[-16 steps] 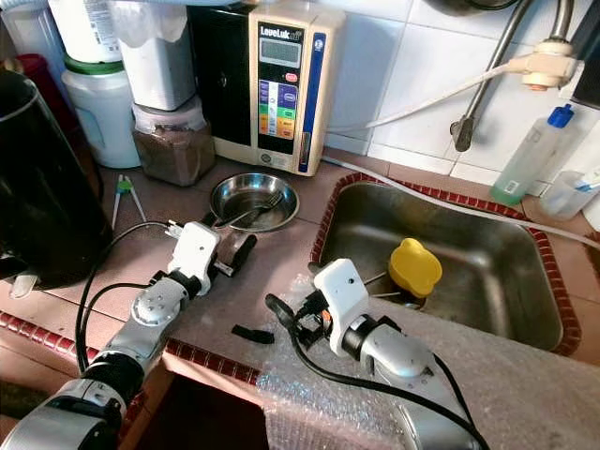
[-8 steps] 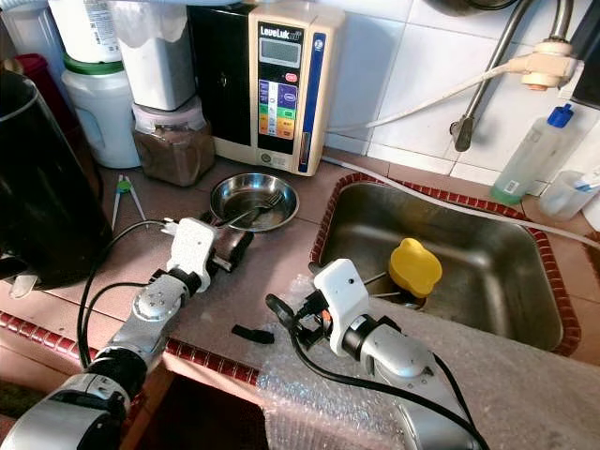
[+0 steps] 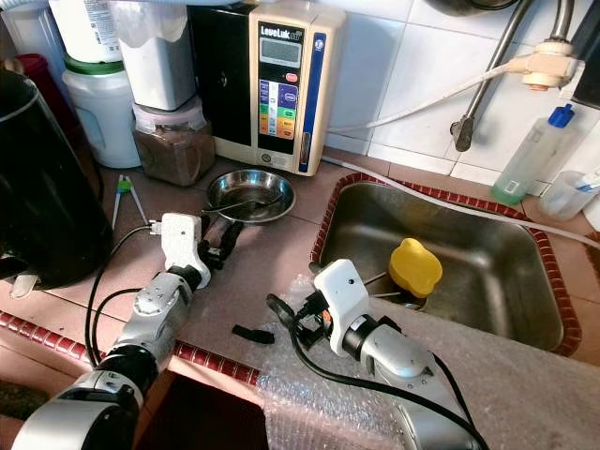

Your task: Kitchen organization

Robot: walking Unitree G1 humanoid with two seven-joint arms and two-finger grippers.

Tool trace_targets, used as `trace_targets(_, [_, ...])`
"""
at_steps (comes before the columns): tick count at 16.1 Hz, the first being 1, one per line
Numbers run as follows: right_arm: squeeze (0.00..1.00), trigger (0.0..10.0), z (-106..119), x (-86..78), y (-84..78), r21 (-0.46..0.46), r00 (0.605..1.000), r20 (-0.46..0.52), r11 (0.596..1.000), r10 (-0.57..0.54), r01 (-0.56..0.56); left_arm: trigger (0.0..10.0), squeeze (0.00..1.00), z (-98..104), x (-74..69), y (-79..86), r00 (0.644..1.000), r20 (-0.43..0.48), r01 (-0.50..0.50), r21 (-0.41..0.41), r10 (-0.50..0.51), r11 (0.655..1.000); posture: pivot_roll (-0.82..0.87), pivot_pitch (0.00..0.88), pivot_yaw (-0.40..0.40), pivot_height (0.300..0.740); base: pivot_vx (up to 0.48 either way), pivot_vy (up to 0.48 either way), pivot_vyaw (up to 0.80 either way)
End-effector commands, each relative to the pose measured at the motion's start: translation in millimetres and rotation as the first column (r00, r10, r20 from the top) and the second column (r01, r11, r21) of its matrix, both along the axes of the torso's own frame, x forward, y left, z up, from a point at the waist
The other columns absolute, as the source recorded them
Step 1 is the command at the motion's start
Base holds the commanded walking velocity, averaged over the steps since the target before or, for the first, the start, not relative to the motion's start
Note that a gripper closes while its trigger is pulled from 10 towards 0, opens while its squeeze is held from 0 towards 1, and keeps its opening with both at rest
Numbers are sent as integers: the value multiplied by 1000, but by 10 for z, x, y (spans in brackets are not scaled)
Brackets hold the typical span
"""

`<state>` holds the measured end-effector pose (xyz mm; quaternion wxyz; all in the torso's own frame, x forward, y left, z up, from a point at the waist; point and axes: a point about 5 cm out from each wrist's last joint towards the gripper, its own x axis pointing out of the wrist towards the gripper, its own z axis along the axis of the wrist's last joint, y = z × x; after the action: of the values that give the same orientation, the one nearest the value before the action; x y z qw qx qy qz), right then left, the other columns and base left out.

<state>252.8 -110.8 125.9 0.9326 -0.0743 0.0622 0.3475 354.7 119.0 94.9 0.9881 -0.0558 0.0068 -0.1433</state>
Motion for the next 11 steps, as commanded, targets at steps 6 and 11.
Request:
trace_targets(6, [0, 10000, -20, 7, -42, -15, 1000, 1, 1000, -14, 14, 10000, 757, 9, 18, 10, 1000, -26, 15, -24, -16, 1000, 50, 0, -63, 740, 0, 0, 0])
trace_targets(11, [0, 10000, -41, 6, -39, -18, 1000, -3, 1000, -10, 10, 10000, 1000, -18, -66, 101, 999, -23, 44, -100, -46, 994, 58, 0, -65, 740, 0, 0, 0])
